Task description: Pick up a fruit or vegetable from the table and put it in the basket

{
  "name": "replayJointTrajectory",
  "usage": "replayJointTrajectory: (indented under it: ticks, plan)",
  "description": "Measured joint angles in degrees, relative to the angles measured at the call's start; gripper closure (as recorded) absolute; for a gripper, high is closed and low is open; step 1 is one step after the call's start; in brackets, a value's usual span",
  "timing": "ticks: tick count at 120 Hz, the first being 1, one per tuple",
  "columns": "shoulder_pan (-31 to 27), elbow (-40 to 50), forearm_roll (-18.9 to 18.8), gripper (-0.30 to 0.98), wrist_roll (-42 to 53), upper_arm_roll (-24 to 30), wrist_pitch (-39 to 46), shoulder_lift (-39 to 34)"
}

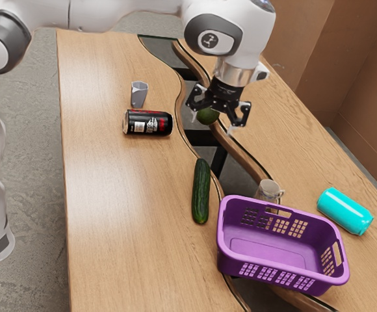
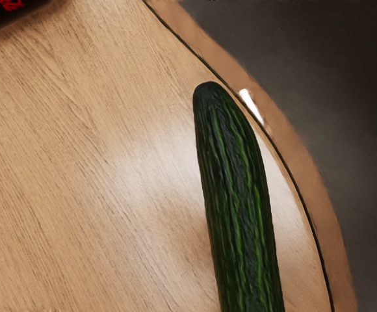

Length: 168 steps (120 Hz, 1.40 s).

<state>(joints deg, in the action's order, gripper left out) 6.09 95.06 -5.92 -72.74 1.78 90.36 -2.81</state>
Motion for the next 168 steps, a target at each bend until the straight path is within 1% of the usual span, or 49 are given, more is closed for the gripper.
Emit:
replayJointTrajectory:
  ticks: [8,23,35,50,62,81,90,97,119,132,168]
  plan:
    - [-1.3,2.6,0.2,0.0,-2.2,-0.6,1.9,-0.4]
    - [-5.0,3.6,0.5,0.0,-5.7,-0.5,4.6,1.0]
    - [-8.1,3.7,1.1,0.0,-8.1,1.5,6.3,2.4]
    - [-10.1,3.7,1.7,0.0,-10.5,3.1,8.2,4.4]
    - [-9.4,3.7,2.4,0.0,-12.1,4.1,9.1,5.5]
    - [-2.0,3.7,2.9,0.0,-14.2,4.6,9.9,6.3]
    - [-0.1,3.7,3.1,0.0,-15.0,4.6,10.1,6.4]
    - [-0.3,3.7,3.2,0.0,-15.6,4.6,10.2,6.6]
    - [-3.2,3.7,3.4,0.0,-17.0,4.5,10.5,8.4]
    - [-2.9,4.4,3.6,0.0,-17.7,4.5,10.8,9.4]
    - [-2.9,9.2,3.8,0.0,-18.9,4.4,11.0,8.4]
